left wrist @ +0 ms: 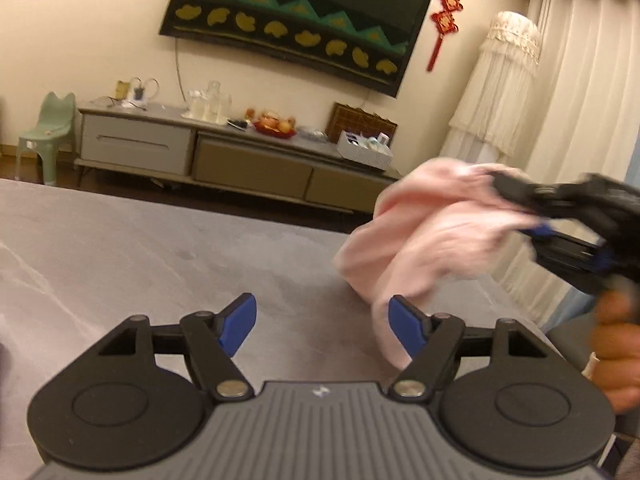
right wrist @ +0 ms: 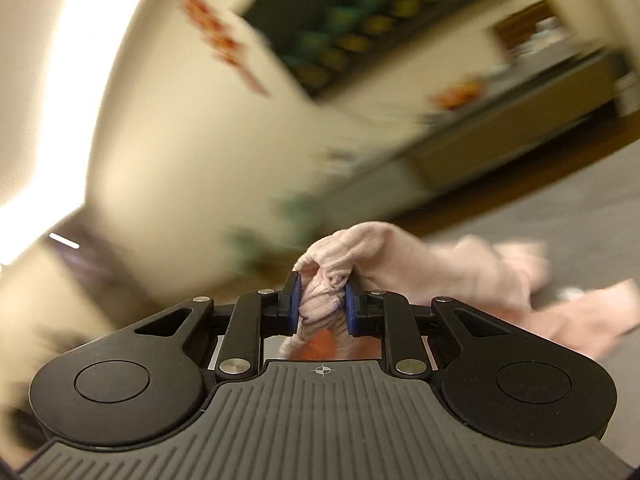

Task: Fold clothes

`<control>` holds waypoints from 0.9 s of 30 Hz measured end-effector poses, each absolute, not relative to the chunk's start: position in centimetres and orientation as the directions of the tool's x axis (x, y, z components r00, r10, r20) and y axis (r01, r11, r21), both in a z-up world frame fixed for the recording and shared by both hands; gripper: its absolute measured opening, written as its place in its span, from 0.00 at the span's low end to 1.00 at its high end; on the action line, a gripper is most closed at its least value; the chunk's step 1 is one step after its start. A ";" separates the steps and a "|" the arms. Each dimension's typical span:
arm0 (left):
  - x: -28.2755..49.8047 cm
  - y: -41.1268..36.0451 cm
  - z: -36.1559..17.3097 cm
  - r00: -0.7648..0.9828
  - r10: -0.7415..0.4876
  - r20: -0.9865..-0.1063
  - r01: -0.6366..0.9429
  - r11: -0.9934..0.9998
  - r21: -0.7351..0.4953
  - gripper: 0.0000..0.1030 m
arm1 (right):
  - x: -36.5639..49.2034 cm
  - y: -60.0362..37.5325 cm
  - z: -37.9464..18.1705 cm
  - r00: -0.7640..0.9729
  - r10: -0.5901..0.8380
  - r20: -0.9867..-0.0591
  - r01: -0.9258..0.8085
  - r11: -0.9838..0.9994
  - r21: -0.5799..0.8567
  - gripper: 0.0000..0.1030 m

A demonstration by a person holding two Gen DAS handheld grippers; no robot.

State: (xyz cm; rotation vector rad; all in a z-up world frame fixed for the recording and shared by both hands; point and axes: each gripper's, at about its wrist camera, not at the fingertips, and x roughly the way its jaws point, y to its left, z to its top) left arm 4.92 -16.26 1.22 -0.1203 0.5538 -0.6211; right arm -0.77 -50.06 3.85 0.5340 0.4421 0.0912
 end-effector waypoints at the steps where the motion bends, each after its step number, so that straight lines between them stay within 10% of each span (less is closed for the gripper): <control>1: 5.0 -16.1 1.0 0.673 -0.566 -0.476 0.513 0.821 -0.252 0.75 | -1.7 -49.5 4.6 0.906 0.239 -0.348 -0.008 0.835 0.551 0.20; 4: 5.3 -15.6 0.2 0.667 -0.517 -0.536 0.496 0.845 -0.199 0.75 | -3.8 -48.3 5.7 0.901 0.311 -0.302 -0.061 0.781 0.622 0.37; 10: 3.4 -16.5 -1.9 0.618 -0.507 -0.601 0.589 0.805 -0.074 0.75 | -2.2 -49.6 -0.1 0.773 0.134 -0.620 0.211 0.867 0.451 0.40; 21: -4.7 -27.4 -8.5 0.655 -0.544 -0.525 0.756 0.480 0.446 0.83 | -2.6 -51.0 1.3 0.827 0.129 -0.548 0.210 0.832 0.514 0.61; 27: -3.6 -31.0 -9.0 0.563 -0.558 -0.609 0.809 0.523 0.268 0.83 | -2.5 -52.0 1.0 0.828 0.124 -0.546 0.212 0.833 0.511 0.69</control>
